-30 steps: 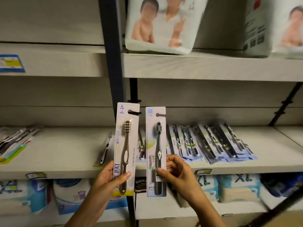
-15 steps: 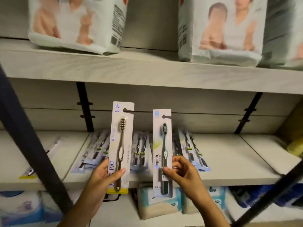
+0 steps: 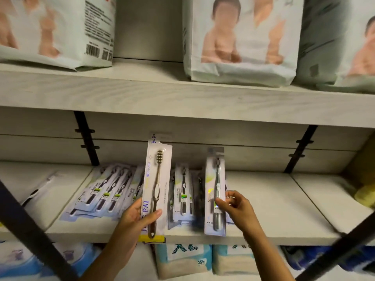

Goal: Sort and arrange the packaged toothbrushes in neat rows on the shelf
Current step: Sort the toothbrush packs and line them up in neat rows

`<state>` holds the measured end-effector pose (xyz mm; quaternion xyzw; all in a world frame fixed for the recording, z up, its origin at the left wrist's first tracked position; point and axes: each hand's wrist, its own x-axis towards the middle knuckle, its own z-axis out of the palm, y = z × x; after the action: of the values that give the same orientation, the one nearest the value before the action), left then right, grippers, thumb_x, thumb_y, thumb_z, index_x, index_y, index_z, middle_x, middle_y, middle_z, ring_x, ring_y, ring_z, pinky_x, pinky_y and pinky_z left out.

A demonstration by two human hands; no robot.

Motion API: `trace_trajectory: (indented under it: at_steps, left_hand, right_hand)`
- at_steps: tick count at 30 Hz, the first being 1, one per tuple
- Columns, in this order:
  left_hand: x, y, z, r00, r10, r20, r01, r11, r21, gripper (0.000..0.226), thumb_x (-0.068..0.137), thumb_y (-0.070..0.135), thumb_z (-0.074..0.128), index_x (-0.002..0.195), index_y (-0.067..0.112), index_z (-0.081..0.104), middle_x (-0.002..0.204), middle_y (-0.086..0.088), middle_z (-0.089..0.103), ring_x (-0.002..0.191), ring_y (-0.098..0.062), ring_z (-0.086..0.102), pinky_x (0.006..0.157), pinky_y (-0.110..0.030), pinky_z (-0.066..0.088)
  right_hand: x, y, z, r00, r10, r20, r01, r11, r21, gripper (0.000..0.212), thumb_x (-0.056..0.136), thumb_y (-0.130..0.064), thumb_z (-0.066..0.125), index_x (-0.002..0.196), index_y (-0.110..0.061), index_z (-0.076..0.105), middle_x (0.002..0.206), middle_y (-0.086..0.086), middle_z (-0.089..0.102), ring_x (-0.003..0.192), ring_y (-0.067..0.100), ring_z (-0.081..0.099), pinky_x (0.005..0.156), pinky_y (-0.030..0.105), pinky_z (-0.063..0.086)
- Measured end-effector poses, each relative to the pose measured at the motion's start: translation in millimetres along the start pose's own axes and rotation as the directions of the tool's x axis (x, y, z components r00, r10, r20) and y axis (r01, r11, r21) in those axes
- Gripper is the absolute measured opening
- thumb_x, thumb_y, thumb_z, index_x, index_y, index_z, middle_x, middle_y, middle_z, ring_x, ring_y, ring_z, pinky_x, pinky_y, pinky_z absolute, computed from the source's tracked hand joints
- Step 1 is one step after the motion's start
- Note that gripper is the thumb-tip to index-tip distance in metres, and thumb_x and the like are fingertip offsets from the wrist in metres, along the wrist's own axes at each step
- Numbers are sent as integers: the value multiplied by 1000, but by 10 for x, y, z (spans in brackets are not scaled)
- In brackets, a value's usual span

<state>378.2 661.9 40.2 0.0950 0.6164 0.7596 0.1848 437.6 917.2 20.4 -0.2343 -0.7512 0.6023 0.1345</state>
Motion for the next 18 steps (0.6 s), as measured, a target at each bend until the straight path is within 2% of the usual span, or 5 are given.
trace_trajectory:
  at_steps: [2,4,6,12,18]
  left_hand:
    - [30,18,44,1000,-1,0,1,1000,1,32,82,-8,58,104,14,63,97,1,74,89,-11,70,65,-17,55]
    - [63,28,58,1000,1,-5,-1,1000,2,33,81,-8,59,105,14,63,98,0,74,90,-12,70,66,-17,55]
    - [103,33,52,1000,4,-12,-4,1000,6,35,78,-7,65,105,14,63,99,0,74,93,-14,69,67,-18,55]
    - [172,-4,14,998,-5,-57,7,999,31,29,82,-5,59,101,17,63,94,5,74,88,-9,70,62,-16,55]
    - [228,-35,-2,999,-22,-26,23,999,36,38,71,6,72,106,18,63,102,2,73,95,-12,68,67,-20,56]
  right_hand:
    - [314,50,-90,998,59,-34,-62,993,-96,25,83,-21,70,101,-9,59,85,12,67,73,22,64,60,26,52]
    - [594,93,-101,992,116,-47,-122,975,-185,31,83,-28,69,106,-9,59,99,14,68,87,26,67,77,38,56]
    - [801,143,-49,989,141,-53,-150,951,-272,41,82,-34,71,111,-7,61,105,14,68,92,26,66,87,39,53]
    - [950,163,127,983,160,-86,-181,855,-487,46,85,-42,64,116,-8,62,114,12,66,107,27,60,94,36,47]
    - [870,174,203,987,79,-136,-143,810,-569,37,90,-39,57,111,-9,62,114,13,66,109,30,58,89,33,44]
